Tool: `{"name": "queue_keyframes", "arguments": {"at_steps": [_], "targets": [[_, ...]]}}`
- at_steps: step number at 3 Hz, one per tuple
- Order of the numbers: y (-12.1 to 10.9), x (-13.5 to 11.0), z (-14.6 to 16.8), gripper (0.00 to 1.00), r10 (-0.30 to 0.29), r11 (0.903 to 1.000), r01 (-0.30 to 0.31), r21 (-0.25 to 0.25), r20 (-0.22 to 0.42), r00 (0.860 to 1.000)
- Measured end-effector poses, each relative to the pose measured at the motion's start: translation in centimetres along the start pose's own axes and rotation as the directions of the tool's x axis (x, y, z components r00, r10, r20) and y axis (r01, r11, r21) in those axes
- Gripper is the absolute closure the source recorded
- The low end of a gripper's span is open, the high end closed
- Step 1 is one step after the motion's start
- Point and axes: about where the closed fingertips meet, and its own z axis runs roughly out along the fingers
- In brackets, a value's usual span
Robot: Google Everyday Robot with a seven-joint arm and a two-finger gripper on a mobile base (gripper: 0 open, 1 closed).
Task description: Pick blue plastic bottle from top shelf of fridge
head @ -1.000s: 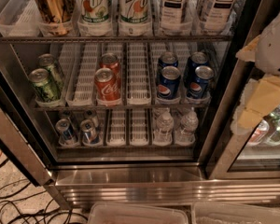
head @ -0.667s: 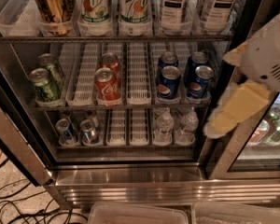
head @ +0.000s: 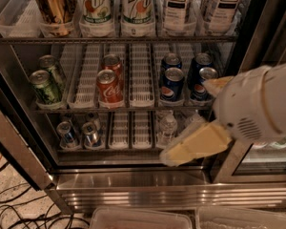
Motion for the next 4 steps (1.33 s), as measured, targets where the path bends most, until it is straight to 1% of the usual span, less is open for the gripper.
{"name": "queue_keyframes", "arguments": {"at_steps": [1, 2, 3, 4], "targets": [[0.2, 0.3, 1.2, 0.00, 0.047, 0.9988, -0.048, 0.012, 0.056, 0.997], [0.3, 0.2, 1.2, 0.00, 0.048, 0.9988, -0.048, 0.012, 0.057, 0.997], [0.1, -0.4, 1.7, 0.00, 0.042, 0.9964, -0.049, 0.069, 0.100, 0.994], [1.4, -1.0, 4.0, 0.00, 0.010, 0.9901, -0.034, 0.136, 0.174, 0.985]]}}
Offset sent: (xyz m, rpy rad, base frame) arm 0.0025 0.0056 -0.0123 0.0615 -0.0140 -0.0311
